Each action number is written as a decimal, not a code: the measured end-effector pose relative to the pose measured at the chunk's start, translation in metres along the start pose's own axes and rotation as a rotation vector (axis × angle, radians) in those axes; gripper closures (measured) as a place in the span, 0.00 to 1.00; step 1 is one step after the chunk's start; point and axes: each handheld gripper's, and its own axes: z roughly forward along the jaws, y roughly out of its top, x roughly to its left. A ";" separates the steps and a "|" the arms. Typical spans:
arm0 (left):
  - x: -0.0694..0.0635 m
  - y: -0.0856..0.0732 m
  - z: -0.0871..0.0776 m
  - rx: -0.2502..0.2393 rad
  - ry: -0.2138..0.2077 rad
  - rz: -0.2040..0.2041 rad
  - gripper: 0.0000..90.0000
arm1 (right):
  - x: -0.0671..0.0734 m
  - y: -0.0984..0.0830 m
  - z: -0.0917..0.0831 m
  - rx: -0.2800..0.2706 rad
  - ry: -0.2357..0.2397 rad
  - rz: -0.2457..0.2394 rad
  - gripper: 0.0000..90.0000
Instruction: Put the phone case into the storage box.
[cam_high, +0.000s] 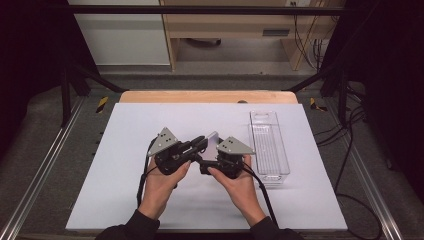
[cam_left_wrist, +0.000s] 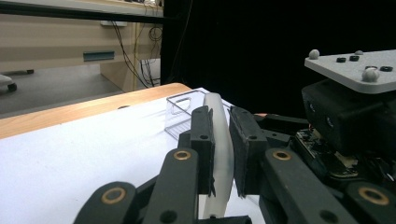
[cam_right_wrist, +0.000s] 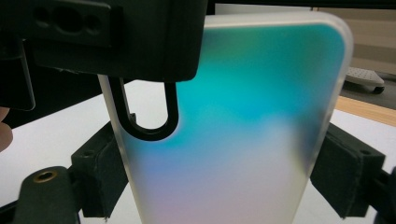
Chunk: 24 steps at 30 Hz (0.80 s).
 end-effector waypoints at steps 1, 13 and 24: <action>0.000 -0.001 0.000 -0.001 0.002 -0.002 0.89 | 0.000 0.000 0.000 0.007 -0.001 0.001 0.18; 0.007 -0.006 -0.041 -0.142 0.163 0.037 0.41 | -0.014 0.003 -0.008 0.037 -0.041 0.034 0.19; 0.025 -0.057 -0.076 -0.090 0.358 0.047 0.12 | -0.025 0.007 -0.017 0.053 -0.070 0.048 0.19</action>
